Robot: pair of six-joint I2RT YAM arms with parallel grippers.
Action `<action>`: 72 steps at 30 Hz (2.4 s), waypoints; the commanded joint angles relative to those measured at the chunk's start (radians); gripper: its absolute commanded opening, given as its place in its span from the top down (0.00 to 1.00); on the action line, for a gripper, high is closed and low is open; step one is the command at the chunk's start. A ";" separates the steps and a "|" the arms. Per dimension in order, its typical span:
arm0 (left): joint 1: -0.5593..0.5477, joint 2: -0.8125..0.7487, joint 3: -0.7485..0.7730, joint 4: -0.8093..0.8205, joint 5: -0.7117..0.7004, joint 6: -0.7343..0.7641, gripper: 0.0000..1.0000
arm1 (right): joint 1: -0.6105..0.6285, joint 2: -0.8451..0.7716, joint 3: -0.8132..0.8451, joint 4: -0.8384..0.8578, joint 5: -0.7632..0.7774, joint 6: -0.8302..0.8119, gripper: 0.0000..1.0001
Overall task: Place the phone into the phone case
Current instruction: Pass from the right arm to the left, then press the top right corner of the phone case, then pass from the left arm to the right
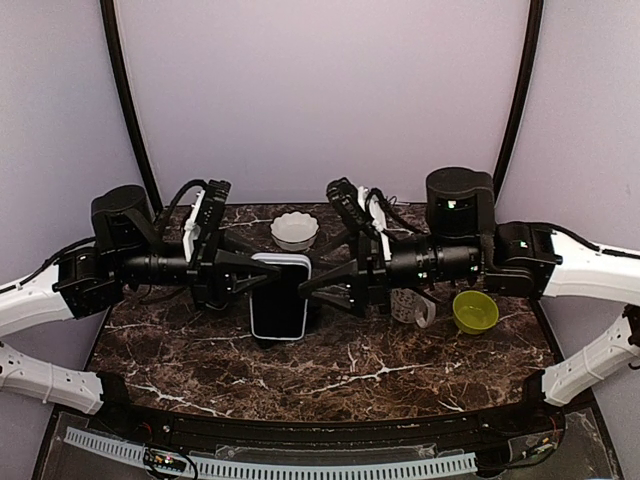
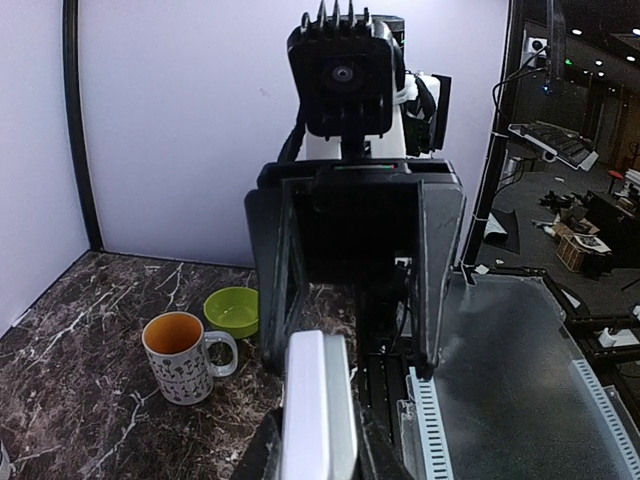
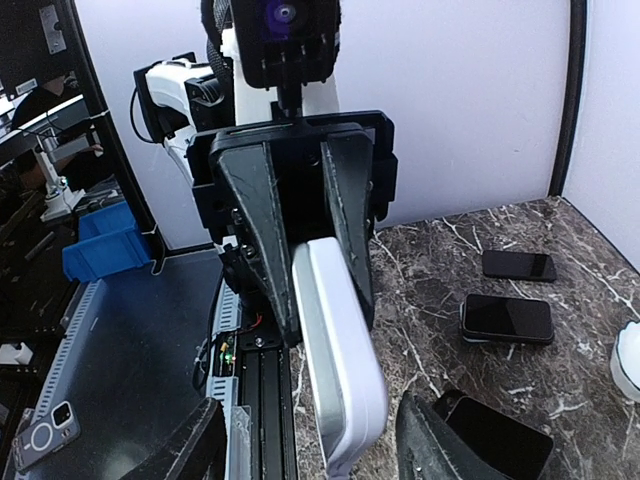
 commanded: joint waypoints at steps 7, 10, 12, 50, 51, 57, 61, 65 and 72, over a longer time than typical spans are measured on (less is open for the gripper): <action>0.002 0.018 0.085 -0.064 0.044 0.034 1.00 | -0.003 -0.034 0.044 -0.061 0.007 -0.052 0.56; 0.001 0.015 0.079 -0.047 0.050 0.035 1.00 | -0.004 -0.006 0.063 -0.075 -0.013 -0.050 0.58; 0.002 0.008 0.064 -0.014 0.055 0.026 1.00 | -0.004 0.000 0.056 -0.065 -0.021 -0.042 0.58; 0.002 -0.029 -0.035 0.325 0.015 -0.208 1.00 | -0.003 0.010 -0.150 0.312 -0.052 0.134 0.89; 0.001 -0.029 -0.040 0.327 0.015 -0.216 1.00 | -0.003 0.009 -0.152 0.315 -0.051 0.136 0.95; 0.003 -0.055 -0.057 0.278 -0.057 -0.190 0.88 | -0.004 -0.027 -0.188 0.309 0.040 0.163 1.00; 0.003 -0.065 -0.075 0.126 -0.273 -0.134 0.29 | -0.034 -0.039 -0.208 0.212 0.142 0.251 1.00; 0.003 -0.025 -0.048 -0.103 -0.482 -0.059 0.07 | -0.068 -0.032 -0.245 0.124 0.169 0.365 1.00; 0.008 0.114 0.074 -0.377 -0.690 0.013 0.01 | -0.103 -0.001 -0.336 0.077 0.147 0.577 1.00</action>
